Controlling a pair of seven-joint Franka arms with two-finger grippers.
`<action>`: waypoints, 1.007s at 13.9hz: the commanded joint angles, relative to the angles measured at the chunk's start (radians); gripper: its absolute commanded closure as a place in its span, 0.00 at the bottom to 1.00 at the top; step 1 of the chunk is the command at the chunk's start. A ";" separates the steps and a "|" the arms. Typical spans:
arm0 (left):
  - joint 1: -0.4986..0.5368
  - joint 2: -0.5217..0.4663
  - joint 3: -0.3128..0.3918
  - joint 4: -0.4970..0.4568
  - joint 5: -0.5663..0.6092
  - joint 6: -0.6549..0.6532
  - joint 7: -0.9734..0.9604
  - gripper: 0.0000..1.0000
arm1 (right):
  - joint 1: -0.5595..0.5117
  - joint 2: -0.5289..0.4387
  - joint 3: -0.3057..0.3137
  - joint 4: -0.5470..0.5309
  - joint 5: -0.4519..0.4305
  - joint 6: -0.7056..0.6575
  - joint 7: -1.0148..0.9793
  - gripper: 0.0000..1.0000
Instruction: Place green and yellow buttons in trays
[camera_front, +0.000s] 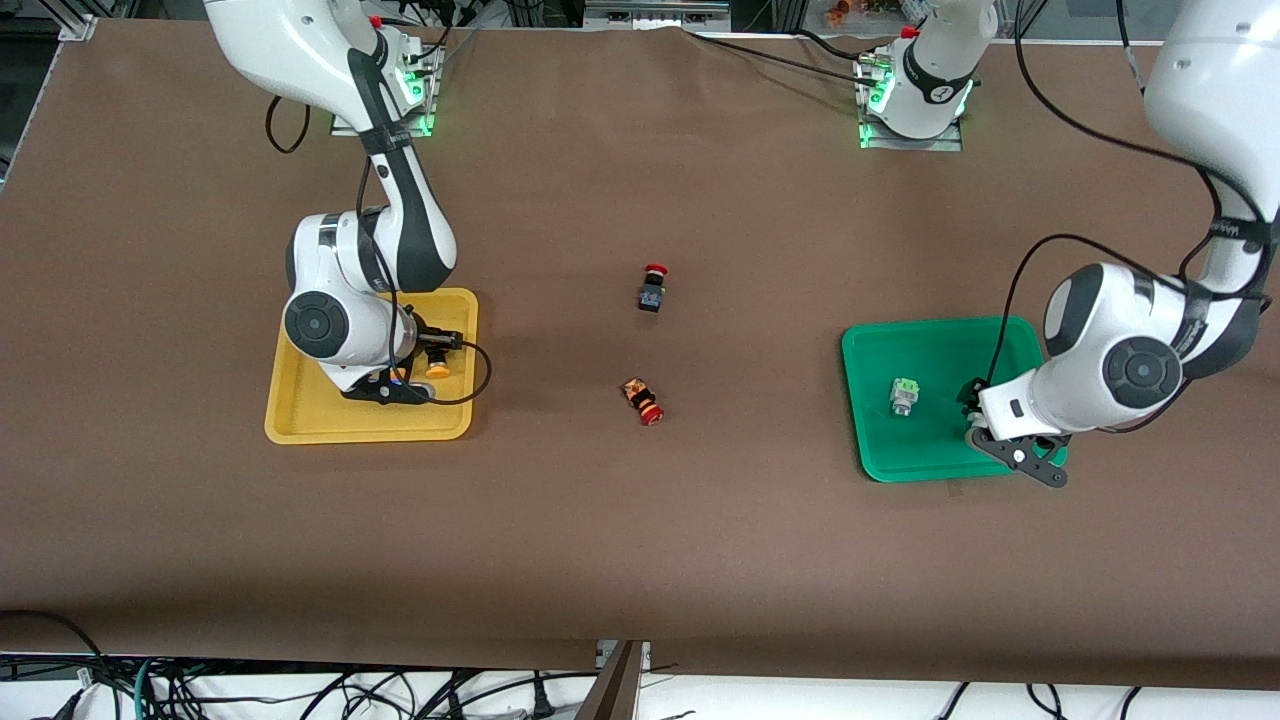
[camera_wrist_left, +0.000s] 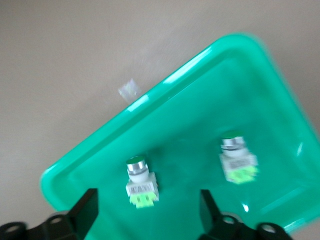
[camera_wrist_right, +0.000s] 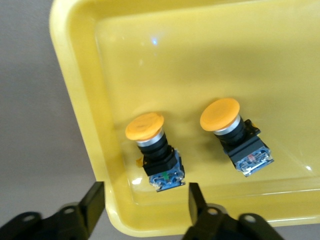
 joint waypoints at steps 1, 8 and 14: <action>-0.001 -0.087 -0.094 0.119 0.006 -0.229 -0.044 0.00 | 0.004 -0.053 0.003 0.002 -0.009 -0.009 -0.001 0.13; -0.275 -0.345 0.273 0.268 -0.364 -0.491 -0.136 0.00 | 0.005 -0.228 -0.014 0.012 -0.075 -0.014 -0.018 0.01; -0.424 -0.495 0.591 0.115 -0.437 -0.451 -0.130 0.00 | 0.005 -0.387 -0.021 0.009 -0.112 -0.159 -0.014 0.01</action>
